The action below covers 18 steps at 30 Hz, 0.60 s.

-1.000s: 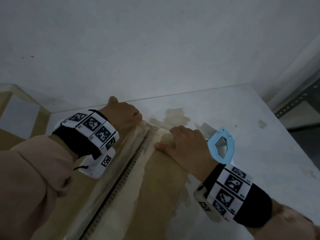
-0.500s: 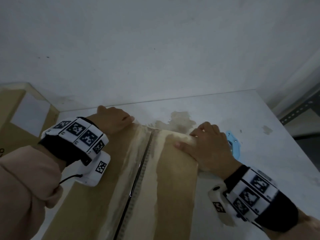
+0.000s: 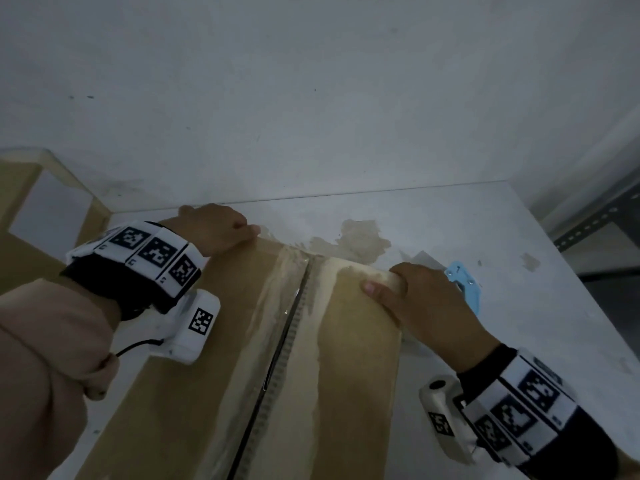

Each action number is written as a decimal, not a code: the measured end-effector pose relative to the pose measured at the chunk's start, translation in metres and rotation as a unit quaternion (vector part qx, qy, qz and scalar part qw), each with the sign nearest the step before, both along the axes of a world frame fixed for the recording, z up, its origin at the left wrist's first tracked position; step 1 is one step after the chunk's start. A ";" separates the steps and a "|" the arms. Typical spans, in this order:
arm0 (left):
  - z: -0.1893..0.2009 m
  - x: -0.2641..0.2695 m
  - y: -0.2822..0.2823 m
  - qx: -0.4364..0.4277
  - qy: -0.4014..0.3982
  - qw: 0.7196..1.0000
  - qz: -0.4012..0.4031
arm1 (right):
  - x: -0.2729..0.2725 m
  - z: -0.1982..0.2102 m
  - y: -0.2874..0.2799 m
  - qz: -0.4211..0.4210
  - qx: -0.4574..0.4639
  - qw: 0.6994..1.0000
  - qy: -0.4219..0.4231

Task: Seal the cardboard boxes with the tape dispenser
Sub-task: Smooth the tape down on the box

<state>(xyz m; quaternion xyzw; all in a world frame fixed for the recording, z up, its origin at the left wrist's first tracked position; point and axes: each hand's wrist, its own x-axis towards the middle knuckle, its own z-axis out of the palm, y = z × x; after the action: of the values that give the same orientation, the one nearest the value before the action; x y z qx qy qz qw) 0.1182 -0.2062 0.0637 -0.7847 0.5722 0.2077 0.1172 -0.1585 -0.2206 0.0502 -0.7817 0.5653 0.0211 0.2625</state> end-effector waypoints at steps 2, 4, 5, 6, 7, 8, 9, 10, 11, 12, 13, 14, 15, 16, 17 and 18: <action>-0.002 0.001 0.000 -0.003 0.049 0.999 -0.009 | 0.001 0.002 -0.003 -0.005 0.028 0.999 -0.020; -0.003 0.003 0.000 -0.008 0.085 0.996 -0.017 | 0.001 0.003 -0.008 0.003 0.042 0.998 -0.045; -0.003 0.003 -0.001 -0.010 0.094 0.995 -0.023 | 0.000 0.003 -0.011 0.014 0.048 0.997 -0.056; -0.002 0.001 -0.002 -0.010 0.100 0.995 -0.029 | 0.000 0.003 -0.014 0.022 0.055 0.996 -0.066; -0.001 0.000 -0.002 -0.009 0.102 0.994 -0.034 | -0.001 0.003 -0.016 0.028 0.065 0.995 -0.075; 0.000 -0.001 -0.004 -0.006 0.102 0.994 -0.041 | -0.001 0.003 -0.019 0.033 0.077 0.993 -0.081; 0.001 -0.001 -0.004 -0.005 0.100 0.994 -0.046 | -0.002 0.003 -0.021 0.039 0.088 0.992 -0.085; 0.001 -0.001 -0.005 -0.007 0.098 0.994 -0.049 | -0.002 0.003 -0.023 0.044 0.098 0.991 -0.084; 0.001 0.001 -0.005 -0.012 0.098 0.994 -0.051 | -0.001 0.003 -0.025 0.050 0.106 0.990 -0.083; 0.001 0.002 -0.004 -0.022 0.100 0.993 -0.053 | -0.001 0.002 -0.026 0.054 0.116 0.988 -0.085; 0.001 0.002 -0.004 -0.033 0.104 0.993 -0.050 | -0.001 0.002 -0.027 0.055 0.126 0.986 -0.093; 0.001 0.001 -0.004 -0.046 0.112 0.992 -0.048 | 0.000 0.001 -0.028 0.055 0.134 0.984 -0.102; 0.002 -0.001 -0.005 -0.055 0.121 0.990 -0.046 | 0.000 0.001 -0.029 0.056 0.139 0.983 -0.108; 0.003 -0.002 -0.005 -0.059 0.130 0.989 -0.047 | 0.000 0.001 -0.029 0.056 0.143 0.982 -0.110; 0.003 -0.003 -0.005 -0.063 0.140 0.987 -0.048 | 0.000 0.002 -0.029 0.057 0.145 0.981 -0.113; 0.003 -0.004 -0.005 -0.064 0.151 0.985 -0.046 | 0.000 0.003 -0.028 0.058 0.145 0.981 -0.118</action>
<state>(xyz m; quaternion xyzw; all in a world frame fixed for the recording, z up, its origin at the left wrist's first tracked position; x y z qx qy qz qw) 0.1143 -0.2115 0.0672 -0.7230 0.6312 0.2806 -0.0117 -0.1581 -0.2483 0.0537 -0.7639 0.4749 0.0258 0.4361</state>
